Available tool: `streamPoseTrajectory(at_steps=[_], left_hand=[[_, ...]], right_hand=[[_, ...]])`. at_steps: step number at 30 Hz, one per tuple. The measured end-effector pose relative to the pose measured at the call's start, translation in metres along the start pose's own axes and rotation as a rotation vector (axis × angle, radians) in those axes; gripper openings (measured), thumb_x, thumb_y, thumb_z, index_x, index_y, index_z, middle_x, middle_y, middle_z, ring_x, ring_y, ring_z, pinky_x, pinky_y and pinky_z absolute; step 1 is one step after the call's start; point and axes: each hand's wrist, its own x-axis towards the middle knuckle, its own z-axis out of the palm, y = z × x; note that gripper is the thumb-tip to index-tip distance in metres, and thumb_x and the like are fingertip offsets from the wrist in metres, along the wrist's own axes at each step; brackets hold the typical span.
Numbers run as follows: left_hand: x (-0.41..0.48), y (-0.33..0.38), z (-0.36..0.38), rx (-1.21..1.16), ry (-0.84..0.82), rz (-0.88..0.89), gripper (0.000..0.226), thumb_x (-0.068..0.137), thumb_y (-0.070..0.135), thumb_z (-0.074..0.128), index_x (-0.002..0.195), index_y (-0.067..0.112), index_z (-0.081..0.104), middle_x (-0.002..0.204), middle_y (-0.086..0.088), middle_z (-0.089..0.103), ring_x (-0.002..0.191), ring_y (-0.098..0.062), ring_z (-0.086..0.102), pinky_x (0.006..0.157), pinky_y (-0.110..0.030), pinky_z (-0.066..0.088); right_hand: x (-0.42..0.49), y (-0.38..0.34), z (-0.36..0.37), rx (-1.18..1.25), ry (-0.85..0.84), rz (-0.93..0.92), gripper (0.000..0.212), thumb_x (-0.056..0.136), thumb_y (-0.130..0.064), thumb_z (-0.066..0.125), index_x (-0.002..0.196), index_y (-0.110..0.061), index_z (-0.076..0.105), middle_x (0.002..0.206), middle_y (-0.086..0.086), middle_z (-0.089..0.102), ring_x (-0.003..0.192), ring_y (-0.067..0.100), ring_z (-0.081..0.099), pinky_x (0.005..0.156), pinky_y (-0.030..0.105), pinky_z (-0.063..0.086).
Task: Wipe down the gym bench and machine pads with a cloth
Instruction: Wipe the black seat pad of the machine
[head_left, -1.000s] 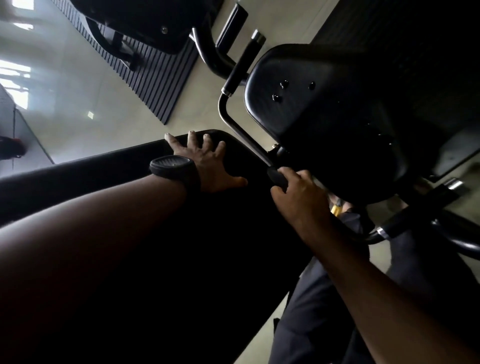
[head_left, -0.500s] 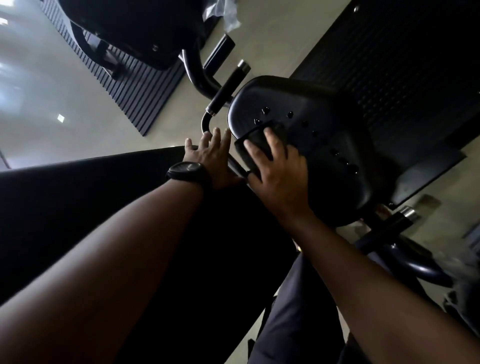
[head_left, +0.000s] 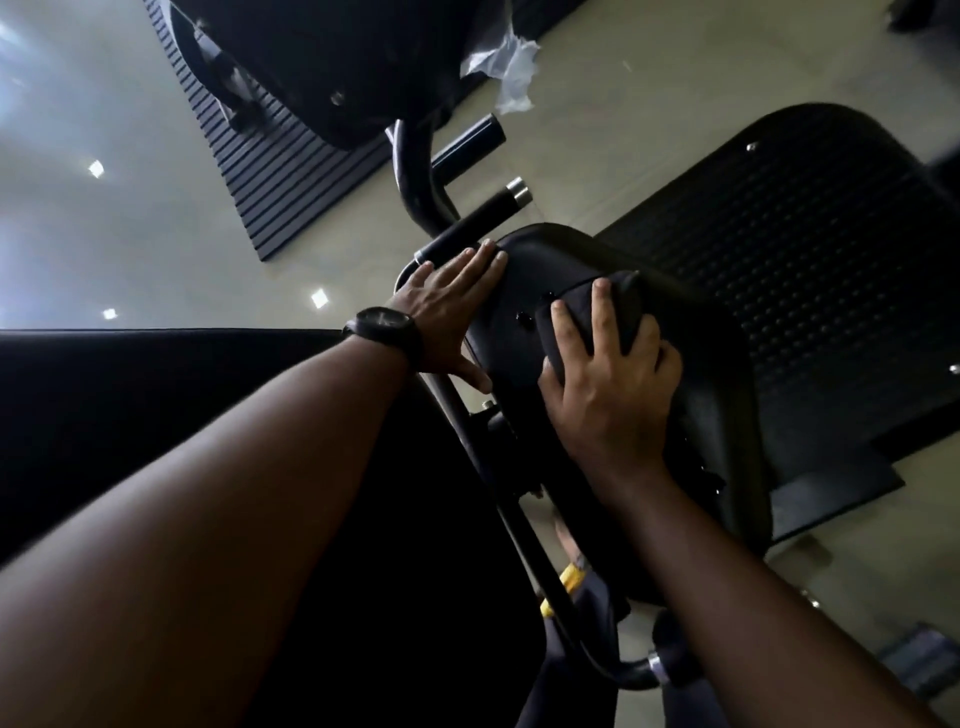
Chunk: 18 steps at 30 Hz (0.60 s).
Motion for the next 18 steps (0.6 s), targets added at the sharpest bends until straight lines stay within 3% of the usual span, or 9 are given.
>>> streamPoseTrajectory(at_steps=[5, 8, 11, 14, 16, 18], left_hand=[[0.018, -0.015, -0.001, -0.128, 0.022, 0.074, 0.171, 0.035, 0.099, 0.066, 0.16, 0.02, -0.02, 0.17, 0.001, -0.015, 0.157, -0.017, -0.005, 0.125, -0.053, 0.018], [0.026, -0.025, 0.001, -0.161, 0.034, 0.125, 0.168, 0.037, 0.099, 0.067, 0.161, 0.02, -0.014, 0.171, 0.0, -0.011, 0.157, -0.015, 0.0, 0.126, -0.047, 0.019], [0.028, -0.028, 0.003, -0.179, 0.079, 0.174, 0.166, 0.038, 0.097, 0.069, 0.162, 0.018, -0.01, 0.171, -0.004, -0.004, 0.157, -0.019, 0.004, 0.126, -0.048, 0.019], [0.032, -0.033, 0.004, -0.159, 0.087, 0.214, 0.166, 0.039, 0.099, 0.065, 0.161, 0.017, -0.013, 0.171, -0.005, -0.007, 0.157, -0.019, -0.003, 0.127, -0.047, 0.014], [0.034, -0.034, 0.007, -0.138, 0.095, 0.22, 0.166, 0.04, 0.099, 0.064, 0.16, 0.019, -0.016, 0.17, -0.003, -0.01, 0.156, -0.017, -0.009, 0.128, -0.046, 0.012], [0.036, -0.036, 0.005, -0.144, 0.09, 0.231, 0.167, 0.04, 0.098, 0.067, 0.16, 0.019, -0.018, 0.17, -0.002, -0.012, 0.155, -0.015, -0.011, 0.128, -0.043, 0.009]], right_hand=[[0.048, -0.022, 0.006, 0.019, 0.046, 0.003, 0.056, 0.096, -0.043, 0.054, 0.149, -0.028, 0.048, 0.16, 0.011, 0.037, 0.127, 0.045, 0.048, 0.096, 0.053, 0.043], [0.063, -0.042, 0.013, -0.018, 0.046, -0.085, 0.051, 0.096, -0.036, 0.054, 0.146, -0.026, 0.052, 0.157, 0.014, 0.042, 0.124, 0.046, 0.051, 0.095, 0.053, 0.043], [0.035, -0.039, 0.018, -0.061, 0.073, -0.234, 0.045, 0.096, -0.033, 0.057, 0.14, -0.027, 0.056, 0.155, 0.012, 0.045, 0.12, 0.045, 0.054, 0.094, 0.053, 0.04], [0.0, -0.018, 0.016, -0.053, 0.023, -0.324, 0.054, 0.087, -0.04, 0.066, 0.14, -0.029, 0.056, 0.156, 0.008, 0.044, 0.121, 0.043, 0.053, 0.092, 0.052, 0.04], [-0.001, -0.006, 0.009, -0.049, -0.014, -0.266, 0.059, 0.085, -0.041, 0.068, 0.142, -0.03, 0.055, 0.157, 0.007, 0.043, 0.123, 0.043, 0.051, 0.091, 0.053, 0.04], [0.022, -0.004, 0.002, -0.038, -0.028, -0.097, 0.061, 0.086, -0.037, 0.067, 0.145, -0.03, 0.052, 0.158, 0.009, 0.04, 0.125, 0.045, 0.048, 0.093, 0.054, 0.04]])
